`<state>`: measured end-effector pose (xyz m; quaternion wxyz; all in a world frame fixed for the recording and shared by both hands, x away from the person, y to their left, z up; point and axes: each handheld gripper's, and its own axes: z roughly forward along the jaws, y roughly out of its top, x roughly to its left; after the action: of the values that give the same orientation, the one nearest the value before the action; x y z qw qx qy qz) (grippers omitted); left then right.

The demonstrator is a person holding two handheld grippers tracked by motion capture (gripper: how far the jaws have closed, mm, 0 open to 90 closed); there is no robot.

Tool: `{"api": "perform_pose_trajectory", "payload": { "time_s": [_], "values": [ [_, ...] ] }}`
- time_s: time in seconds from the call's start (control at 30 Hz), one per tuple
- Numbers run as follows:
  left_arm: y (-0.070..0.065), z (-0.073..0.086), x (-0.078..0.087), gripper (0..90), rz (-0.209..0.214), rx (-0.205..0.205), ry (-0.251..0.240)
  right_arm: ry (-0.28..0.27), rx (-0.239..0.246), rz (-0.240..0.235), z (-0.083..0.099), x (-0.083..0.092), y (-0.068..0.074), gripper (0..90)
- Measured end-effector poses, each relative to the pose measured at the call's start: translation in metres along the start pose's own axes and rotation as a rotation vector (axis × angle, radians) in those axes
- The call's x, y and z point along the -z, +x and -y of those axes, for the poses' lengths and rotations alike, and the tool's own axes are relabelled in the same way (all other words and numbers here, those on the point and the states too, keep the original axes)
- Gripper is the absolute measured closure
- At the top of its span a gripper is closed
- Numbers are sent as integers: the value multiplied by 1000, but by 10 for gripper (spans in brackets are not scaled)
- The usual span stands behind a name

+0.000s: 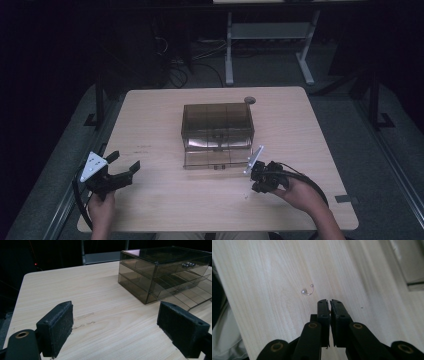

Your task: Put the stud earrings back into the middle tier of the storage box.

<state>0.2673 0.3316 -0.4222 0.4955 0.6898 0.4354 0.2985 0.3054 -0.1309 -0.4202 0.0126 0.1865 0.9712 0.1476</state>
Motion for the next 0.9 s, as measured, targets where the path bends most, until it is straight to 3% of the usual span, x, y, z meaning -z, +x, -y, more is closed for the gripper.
{"api": "perform_pose_trajectory", "payload": {
  "time_s": [0.47, 0.57, 0.9],
  "values": [
    [-3, -1, -5, 130, 11, -4, 6, -48, 15, 9, -13, 24, -12, 855],
    [-4, -2, -6, 130, 14, -10, 10, -79, 9, 16, -15, 33, -17, 855],
    [-3, -2, -3, 130, 13, -2, 6, -89, 25, 20, -25, 41, -21, 855]
  ]
}}
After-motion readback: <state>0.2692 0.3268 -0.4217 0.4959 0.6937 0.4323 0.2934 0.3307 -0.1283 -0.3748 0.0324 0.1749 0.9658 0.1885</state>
